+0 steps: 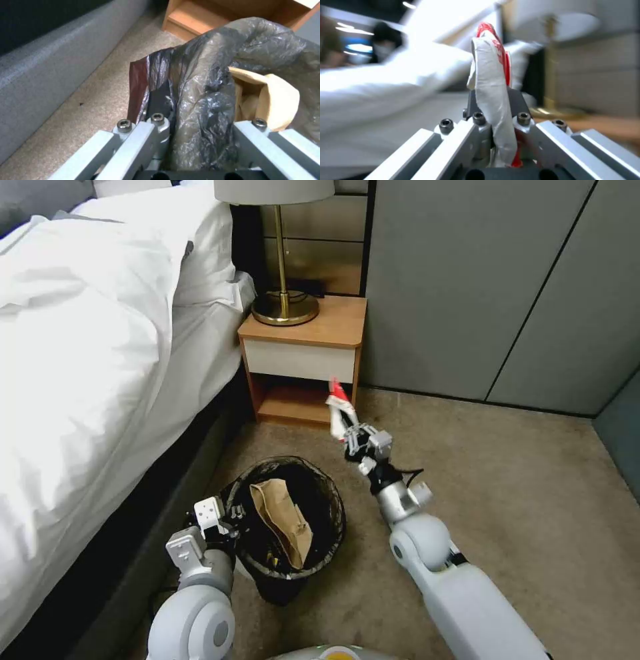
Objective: Pick up the trash bin, then pick up the garbage from the floor and place it into the trash bin.
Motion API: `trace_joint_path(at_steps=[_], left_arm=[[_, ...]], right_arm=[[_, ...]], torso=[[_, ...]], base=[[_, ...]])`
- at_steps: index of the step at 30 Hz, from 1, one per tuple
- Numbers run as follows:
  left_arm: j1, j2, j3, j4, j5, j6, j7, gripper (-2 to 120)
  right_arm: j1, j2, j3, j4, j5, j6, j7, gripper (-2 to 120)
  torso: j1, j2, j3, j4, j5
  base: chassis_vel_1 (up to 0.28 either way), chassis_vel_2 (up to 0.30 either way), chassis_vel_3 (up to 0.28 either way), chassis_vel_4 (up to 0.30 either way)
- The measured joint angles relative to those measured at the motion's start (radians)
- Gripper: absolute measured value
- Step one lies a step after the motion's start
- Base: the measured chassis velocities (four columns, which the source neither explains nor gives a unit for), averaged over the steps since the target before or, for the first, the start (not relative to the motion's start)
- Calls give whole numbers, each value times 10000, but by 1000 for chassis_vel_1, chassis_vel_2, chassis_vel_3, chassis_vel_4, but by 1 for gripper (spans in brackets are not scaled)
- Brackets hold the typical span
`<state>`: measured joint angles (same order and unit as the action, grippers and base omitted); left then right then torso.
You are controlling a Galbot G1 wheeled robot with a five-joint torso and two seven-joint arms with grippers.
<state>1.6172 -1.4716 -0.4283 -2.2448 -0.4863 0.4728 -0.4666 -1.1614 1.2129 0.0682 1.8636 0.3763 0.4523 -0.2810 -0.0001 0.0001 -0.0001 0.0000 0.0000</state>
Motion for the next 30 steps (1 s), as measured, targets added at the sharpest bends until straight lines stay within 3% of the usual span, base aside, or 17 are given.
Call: trace_joint_path(at_steps=[1, 5, 11, 24, 30], left_arm=[[0, 0, 0, 0, 0, 0, 0, 83], [-13, 19, 25, 54, 10, 4, -12, 83], [-67, 27, 29, 62, 11, 5, -29, 83], [-99, 64, 48, 44, -55, 27, -51, 83], [-22, 30, 174, -85, -68, 35, -58, 83]], right_arm=[[0, 0, 0, 0, 0, 0, 0, 0], [-570, -1348, -628, 628, 150, 314, -713, 0], [-1241, -2216, -1317, 377, 40, 627, -1049, 0], [-1496, -2138, -1384, -762, -26, 965, -1230, 0], [-1159, -1710, -1389, -1568, -131, 1012, -1185, 0]], torso=[[0, 0, 0, 0, 0], [0, 0, 0, 0, -1], [1, 0, 0, -2, 1], [1, 0, 0, -1, -1], [1, -1, 0, -1, 0]], base=[[0, 0, 0, 0], [0, 0, 0, 0], [0, 0, 0, 0], [0, 0, 0, 0], [0, 0, 0, 0]])
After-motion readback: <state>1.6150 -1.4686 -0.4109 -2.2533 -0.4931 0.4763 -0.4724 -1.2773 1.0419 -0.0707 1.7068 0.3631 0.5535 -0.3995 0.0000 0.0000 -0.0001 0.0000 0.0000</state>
